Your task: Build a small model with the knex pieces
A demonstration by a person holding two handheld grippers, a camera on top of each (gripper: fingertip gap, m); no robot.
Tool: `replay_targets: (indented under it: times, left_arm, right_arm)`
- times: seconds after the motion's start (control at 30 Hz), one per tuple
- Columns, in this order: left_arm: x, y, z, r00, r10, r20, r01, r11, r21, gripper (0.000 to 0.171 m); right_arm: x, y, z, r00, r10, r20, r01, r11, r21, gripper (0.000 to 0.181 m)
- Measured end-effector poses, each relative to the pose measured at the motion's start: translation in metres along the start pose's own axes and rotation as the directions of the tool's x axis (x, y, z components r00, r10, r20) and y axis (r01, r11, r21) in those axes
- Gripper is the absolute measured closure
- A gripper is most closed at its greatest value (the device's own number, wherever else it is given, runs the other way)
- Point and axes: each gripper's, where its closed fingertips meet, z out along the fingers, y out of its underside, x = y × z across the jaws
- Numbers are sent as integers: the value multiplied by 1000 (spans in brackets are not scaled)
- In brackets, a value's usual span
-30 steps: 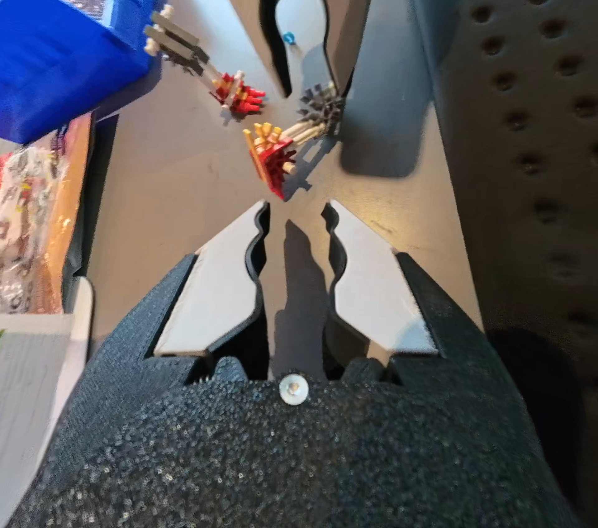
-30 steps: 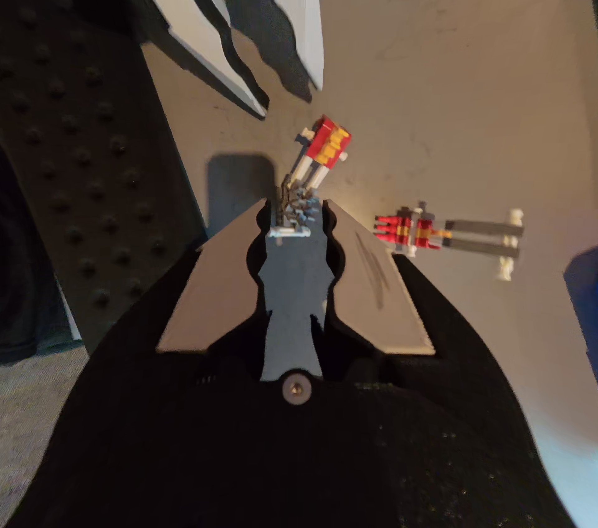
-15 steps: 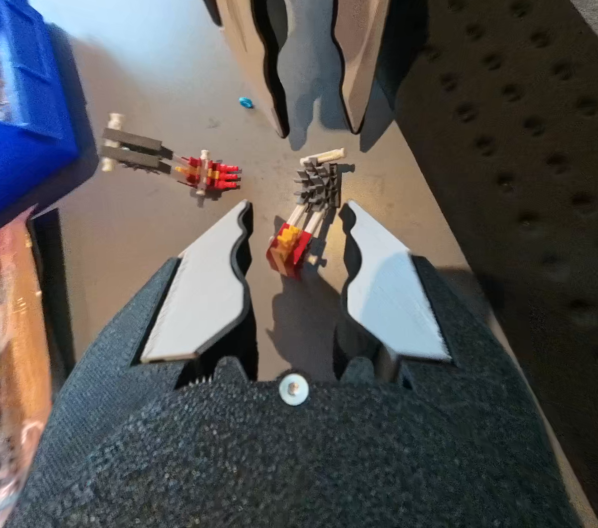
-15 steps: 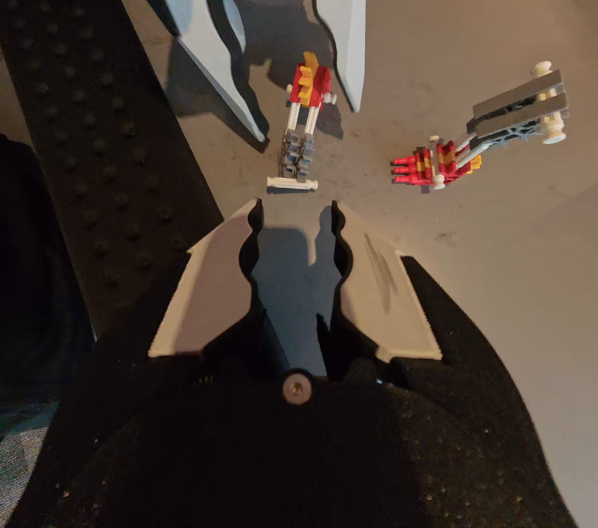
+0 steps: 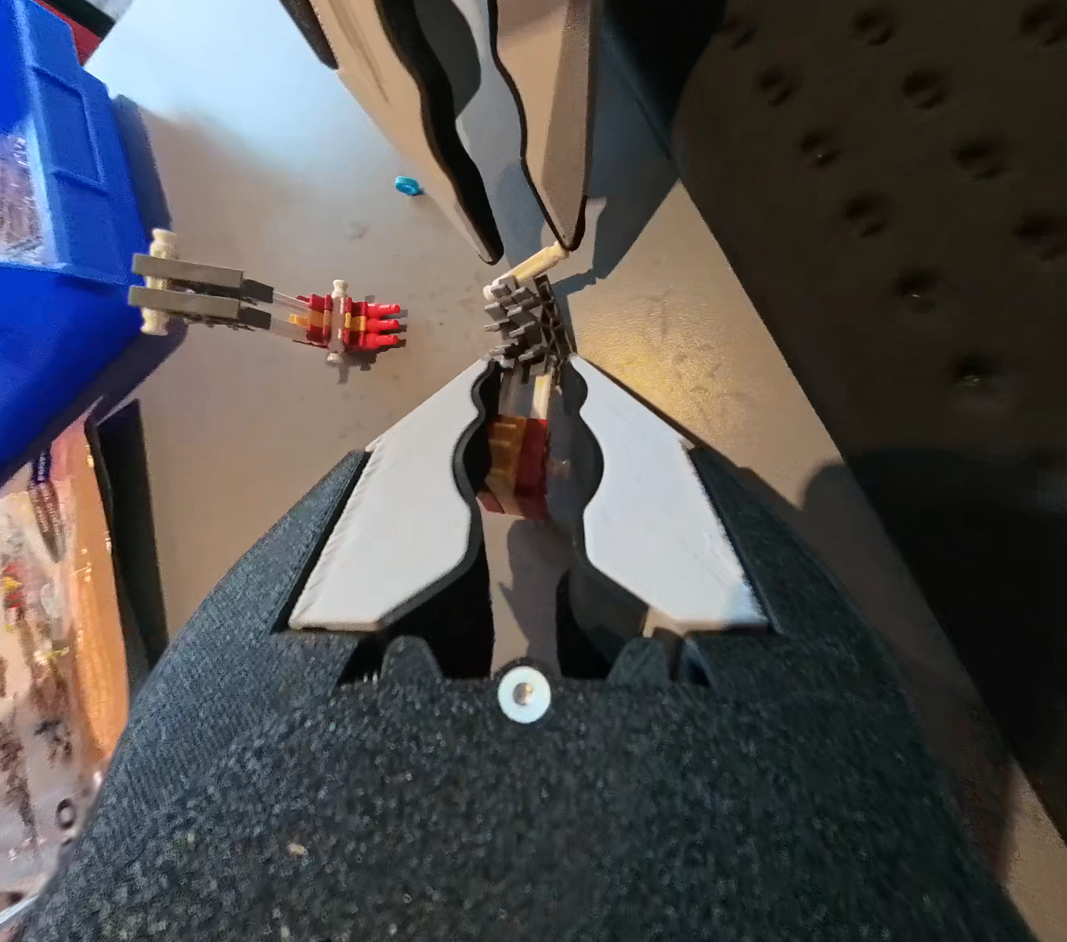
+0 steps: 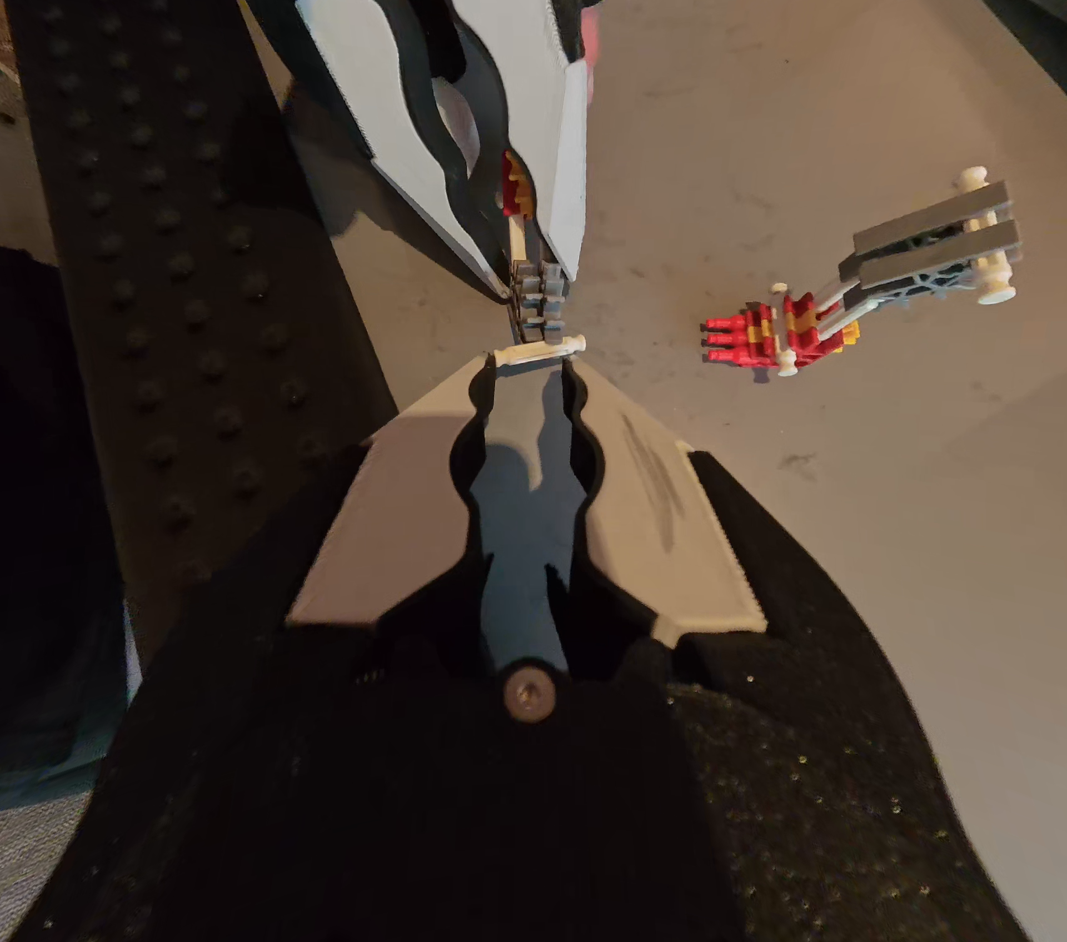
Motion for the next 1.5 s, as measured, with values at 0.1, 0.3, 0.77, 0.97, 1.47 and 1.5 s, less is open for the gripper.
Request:
replay_targets:
  times: [0.1, 0.3, 0.77, 0.97, 1.47, 1.5]
  left_arm:
    - [0, -1, 0, 999, 20, 34, -20, 1000, 12, 151]
    - [1, -3, 2, 996, 44, 78, -46, 999, 21, 152]
    - [1, -5, 3, 994, 59, 95, -63, 997, 37, 153]
    - [1, -6, 3, 995, 52, 87, -56, 997, 43, 151]
    - [4, -6, 5, 998, 3, 70, -8, 998, 66, 157]
    - [4, -6, 5, 998, -1, 67, -3, 998, 67, 158]
  right_arm:
    - [-3, -2, 2, 999, -40, 6, 40, 999, 13, 160]
    - [-5, -1, 2, 998, -61, 8, 61, 998, 16, 161]
    - [-4, -1, -1, 997, -70, 26, 68, 996, 48, 167]
    - [-3, -1, 0, 997, -77, 4, 77, 996, 51, 167]
    - [-1, 1, 5, 993, -116, 6, 116, 992, 43, 169]
    - [-1, 2, 5, 992, -123, 6, 122, 992, 43, 169]
